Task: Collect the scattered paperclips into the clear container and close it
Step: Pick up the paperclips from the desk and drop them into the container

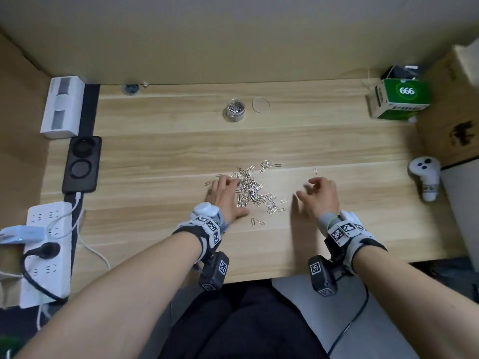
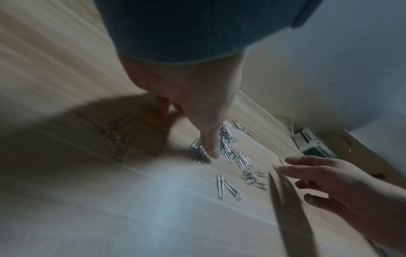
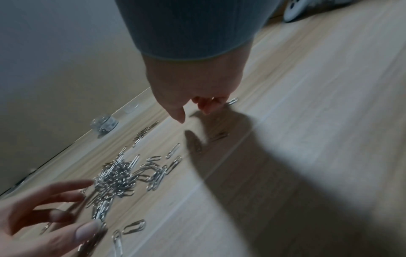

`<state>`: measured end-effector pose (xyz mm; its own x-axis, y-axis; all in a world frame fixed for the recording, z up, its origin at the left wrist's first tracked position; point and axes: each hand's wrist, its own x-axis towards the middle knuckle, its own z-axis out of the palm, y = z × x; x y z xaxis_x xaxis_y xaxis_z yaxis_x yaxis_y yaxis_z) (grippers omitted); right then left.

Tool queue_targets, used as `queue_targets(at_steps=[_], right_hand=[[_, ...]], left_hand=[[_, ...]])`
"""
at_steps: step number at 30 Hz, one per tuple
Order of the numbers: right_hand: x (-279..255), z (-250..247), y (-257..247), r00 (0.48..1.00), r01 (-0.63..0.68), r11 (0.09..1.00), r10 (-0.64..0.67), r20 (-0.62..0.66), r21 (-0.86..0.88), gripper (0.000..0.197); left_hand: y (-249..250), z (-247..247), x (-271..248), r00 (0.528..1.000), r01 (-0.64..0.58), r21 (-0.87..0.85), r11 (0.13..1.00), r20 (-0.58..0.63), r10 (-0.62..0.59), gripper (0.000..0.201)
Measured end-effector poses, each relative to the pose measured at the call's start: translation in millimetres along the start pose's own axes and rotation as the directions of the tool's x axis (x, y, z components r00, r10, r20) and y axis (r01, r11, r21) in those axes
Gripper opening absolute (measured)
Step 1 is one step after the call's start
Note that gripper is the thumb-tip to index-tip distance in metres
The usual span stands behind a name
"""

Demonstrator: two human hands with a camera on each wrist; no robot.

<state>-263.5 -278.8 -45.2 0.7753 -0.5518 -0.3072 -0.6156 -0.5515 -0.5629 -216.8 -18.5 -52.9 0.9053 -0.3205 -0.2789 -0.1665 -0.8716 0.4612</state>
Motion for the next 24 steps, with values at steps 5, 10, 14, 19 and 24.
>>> queue_targets(at_steps=[5, 10, 14, 19, 24], right_hand=[[-6.0, 6.2, 28.7, 0.999, -0.042, 0.999, 0.043, 0.031, -0.033, 0.045], [-13.1, 18.6, 20.9, 0.995, 0.061, 0.997, -0.064, 0.079, 0.038, 0.023], [-15.9, 37.5, -2.0, 0.984, 0.102, 0.991, -0.113, 0.137, 0.084, 0.024], [-19.7, 62.7, -36.2, 0.942, 0.186, 0.977, -0.207, 0.266, 0.100, 0.053], [-20.5, 78.4, -56.8, 0.901, 0.325, 0.946, -0.304, 0.310, -0.018, 0.055]], left_hand=[[11.3, 5.8, 14.2, 0.999, -0.028, 0.011, 1.000, 0.035, 0.027, 0.082], [7.4, 3.9, 22.4, 0.999, 0.043, -0.112, 0.993, -0.003, -0.043, 0.030], [2.4, 2.6, 24.2, 0.999, 0.043, -0.109, 0.993, 0.014, -0.041, 0.012], [-9.1, -0.3, 22.4, 0.998, 0.055, -0.069, 0.996, -0.021, -0.057, 0.016], [-20.0, -9.9, 16.4, 0.995, 0.078, -0.152, 0.985, -0.046, -0.086, 0.012]])
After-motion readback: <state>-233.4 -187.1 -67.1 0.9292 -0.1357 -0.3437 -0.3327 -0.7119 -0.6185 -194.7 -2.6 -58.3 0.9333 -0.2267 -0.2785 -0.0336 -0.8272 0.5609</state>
